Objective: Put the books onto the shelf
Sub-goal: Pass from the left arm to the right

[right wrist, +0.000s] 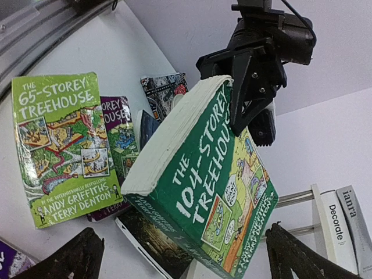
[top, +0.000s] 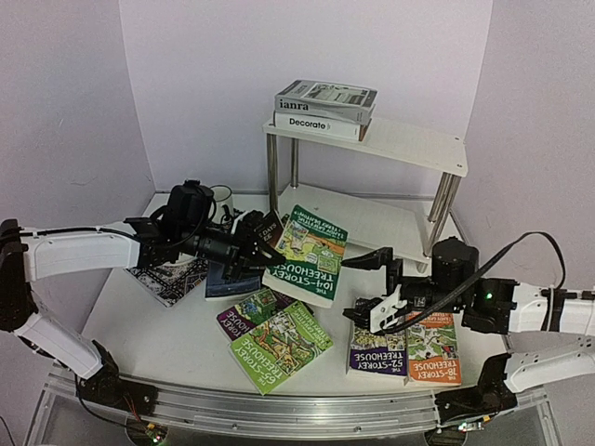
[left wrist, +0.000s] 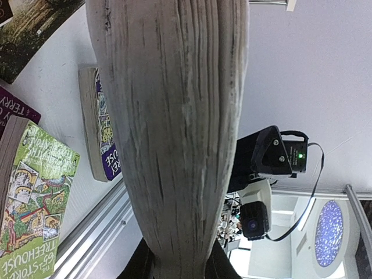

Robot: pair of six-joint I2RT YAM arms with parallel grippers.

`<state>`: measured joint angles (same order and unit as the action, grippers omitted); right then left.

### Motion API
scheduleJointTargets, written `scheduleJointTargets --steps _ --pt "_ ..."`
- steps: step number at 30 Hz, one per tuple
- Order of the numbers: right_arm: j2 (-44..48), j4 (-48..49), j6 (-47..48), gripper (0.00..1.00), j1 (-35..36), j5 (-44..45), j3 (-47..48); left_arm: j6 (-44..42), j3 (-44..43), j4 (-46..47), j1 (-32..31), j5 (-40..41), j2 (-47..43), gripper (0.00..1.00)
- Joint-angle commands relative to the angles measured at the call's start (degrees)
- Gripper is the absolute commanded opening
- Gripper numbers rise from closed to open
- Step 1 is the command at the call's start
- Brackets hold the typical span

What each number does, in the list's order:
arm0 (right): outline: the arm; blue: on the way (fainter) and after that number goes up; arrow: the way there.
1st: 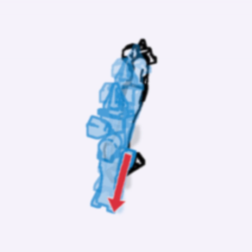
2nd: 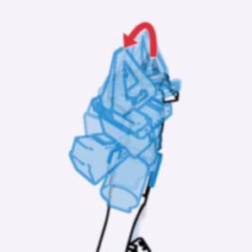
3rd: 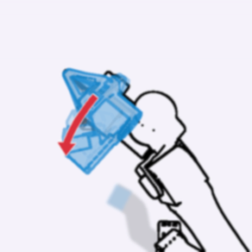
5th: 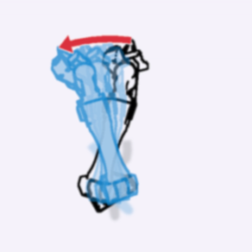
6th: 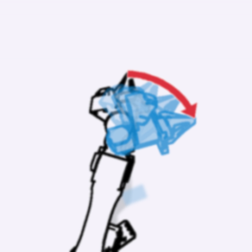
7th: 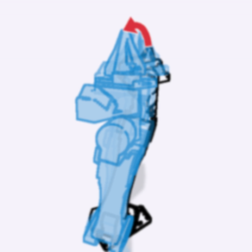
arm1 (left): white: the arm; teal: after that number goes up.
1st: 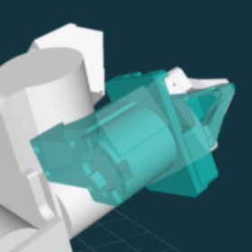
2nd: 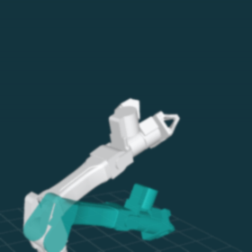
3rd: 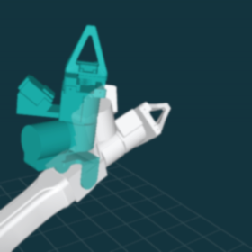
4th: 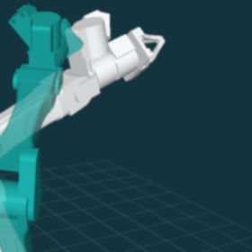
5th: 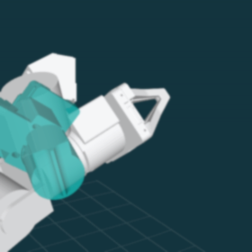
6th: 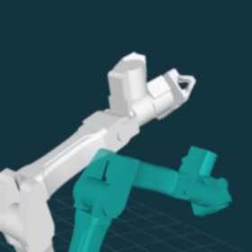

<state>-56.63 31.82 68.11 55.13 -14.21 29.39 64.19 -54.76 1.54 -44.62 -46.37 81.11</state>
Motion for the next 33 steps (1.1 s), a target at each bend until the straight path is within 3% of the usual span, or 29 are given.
scheduleJointTargets --steps 1,5,15,18,23,28,33 --pt "-2.3 6.2 7.7 0.98 1.1 4.4 3.3 2.3 -5.5 7.4 0.0 -5.5 0.2 0.00" --pt "-4.7 11.1 9.5 0.94 2.0 6.4 2.8 3.4 -4.8 7.4 0.0 -6.0 -0.3 0.00" --pt "-6.3 10.1 9.7 0.54 2.4 6.7 4.2 3.4 -4.0 7.4 0.0 -7.2 -1.7 0.02" --pt "-6.7 10.1 9.5 0.48 2.4 6.5 4.1 3.4 -4.3 7.5 0.0 -7.5 -1.7 0.02" --pt "-7.3 11.8 9.4 0.46 2.7 7.2 3.6 3.3 -4.3 7.7 -0.1 -8.0 -2.4 0.02" --pt "-8.9 12.0 10.4 0.56 2.7 9.4 4.4 3.5 -4.0 7.7 -0.1 -8.3 -3.0 0.02" --pt "-10.8 13.4 10.9 0.56 2.8 11.7 5.3 3.1 -3.9 7.7 -0.4 -8.7 -3.5 0.02"
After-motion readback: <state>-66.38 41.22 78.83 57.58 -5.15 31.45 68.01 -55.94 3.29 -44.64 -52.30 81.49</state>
